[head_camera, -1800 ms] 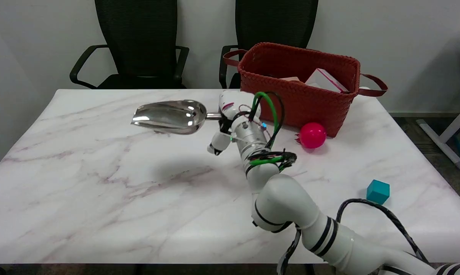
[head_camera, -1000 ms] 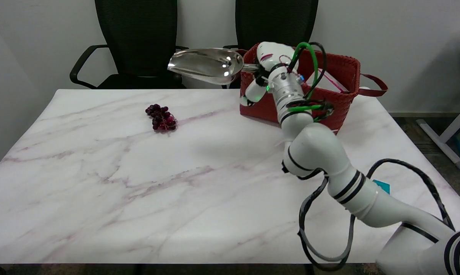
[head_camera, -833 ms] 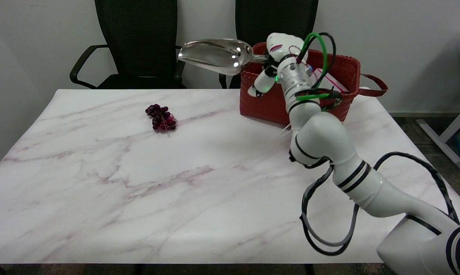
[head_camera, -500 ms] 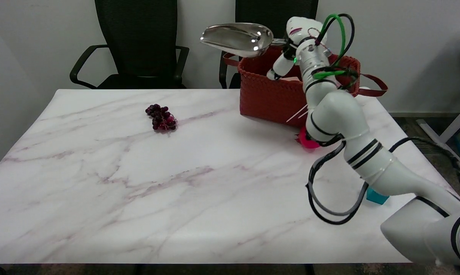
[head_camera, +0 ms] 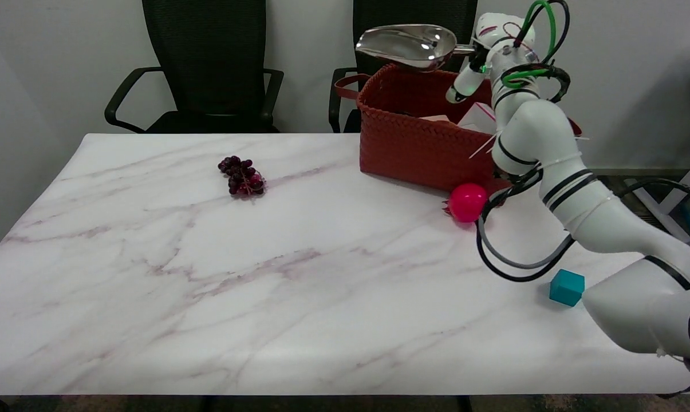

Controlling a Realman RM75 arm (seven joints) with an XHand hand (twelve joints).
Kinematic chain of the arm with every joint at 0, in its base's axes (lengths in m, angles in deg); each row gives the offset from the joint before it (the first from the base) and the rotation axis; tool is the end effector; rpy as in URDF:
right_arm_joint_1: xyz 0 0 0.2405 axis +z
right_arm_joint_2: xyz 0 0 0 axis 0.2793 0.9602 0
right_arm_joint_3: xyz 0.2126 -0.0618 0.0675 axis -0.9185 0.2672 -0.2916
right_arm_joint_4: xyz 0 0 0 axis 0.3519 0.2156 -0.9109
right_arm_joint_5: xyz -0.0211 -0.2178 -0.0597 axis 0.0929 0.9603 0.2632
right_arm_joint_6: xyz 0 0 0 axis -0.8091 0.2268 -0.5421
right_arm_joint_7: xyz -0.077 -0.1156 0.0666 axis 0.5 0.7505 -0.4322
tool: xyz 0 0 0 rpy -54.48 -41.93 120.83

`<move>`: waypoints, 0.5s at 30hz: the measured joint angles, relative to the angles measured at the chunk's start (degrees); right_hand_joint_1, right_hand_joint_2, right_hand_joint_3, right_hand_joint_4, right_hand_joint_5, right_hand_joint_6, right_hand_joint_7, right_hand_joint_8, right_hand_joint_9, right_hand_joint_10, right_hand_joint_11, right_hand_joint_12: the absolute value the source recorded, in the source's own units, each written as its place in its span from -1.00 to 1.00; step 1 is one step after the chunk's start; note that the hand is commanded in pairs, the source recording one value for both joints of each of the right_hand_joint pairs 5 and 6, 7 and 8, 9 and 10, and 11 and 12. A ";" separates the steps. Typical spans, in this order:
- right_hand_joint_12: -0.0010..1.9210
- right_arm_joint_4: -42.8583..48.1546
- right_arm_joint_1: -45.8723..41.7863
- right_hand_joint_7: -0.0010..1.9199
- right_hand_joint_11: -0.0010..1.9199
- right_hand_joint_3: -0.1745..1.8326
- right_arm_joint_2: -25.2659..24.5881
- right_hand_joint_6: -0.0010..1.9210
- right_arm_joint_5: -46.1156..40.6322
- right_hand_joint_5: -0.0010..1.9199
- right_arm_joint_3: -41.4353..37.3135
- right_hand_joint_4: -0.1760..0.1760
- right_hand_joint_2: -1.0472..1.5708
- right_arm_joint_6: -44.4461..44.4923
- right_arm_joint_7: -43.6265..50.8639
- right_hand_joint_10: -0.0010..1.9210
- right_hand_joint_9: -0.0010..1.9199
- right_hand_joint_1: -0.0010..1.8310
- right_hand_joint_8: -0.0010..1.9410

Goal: Place the stainless steel scoop into the brown storage basket.

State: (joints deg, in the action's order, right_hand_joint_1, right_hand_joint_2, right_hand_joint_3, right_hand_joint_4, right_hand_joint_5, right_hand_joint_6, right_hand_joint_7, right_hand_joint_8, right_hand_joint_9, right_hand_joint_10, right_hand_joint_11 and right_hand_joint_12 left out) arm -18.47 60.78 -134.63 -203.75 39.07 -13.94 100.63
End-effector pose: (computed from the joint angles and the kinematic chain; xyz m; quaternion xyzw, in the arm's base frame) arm -0.0676 -0.4941 0.4039 0.5016 0.0499 0.0755 0.8604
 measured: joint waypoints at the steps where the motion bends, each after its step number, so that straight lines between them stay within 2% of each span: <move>1: 0.86 -0.93 0.44 0.96 0.86 -0.24 0.22 0.94 0.00 0.94 -0.03 0.00 -0.09 -0.24 0.01 0.99 0.99 0.29 0.94; 10: 0.86 -7.94 3.29 0.96 0.86 -0.24 1.64 0.94 0.11 0.94 0.76 0.00 -0.07 -2.75 0.10 0.99 0.99 0.29 0.94; 13: 0.86 -9.47 3.80 0.97 0.86 -0.13 1.91 0.96 0.11 0.96 1.19 0.00 -0.04 -3.33 0.11 0.99 1.00 0.30 0.95; 15: 0.86 -10.34 4.08 0.97 0.86 -0.04 2.10 0.97 0.09 0.97 1.46 0.00 0.04 -3.63 0.12 1.00 1.00 0.31 0.95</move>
State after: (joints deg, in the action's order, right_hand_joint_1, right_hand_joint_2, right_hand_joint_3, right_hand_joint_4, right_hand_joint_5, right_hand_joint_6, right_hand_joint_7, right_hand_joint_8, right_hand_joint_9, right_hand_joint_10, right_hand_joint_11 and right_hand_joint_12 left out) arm -28.81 64.86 -132.53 -203.67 40.53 -17.58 100.75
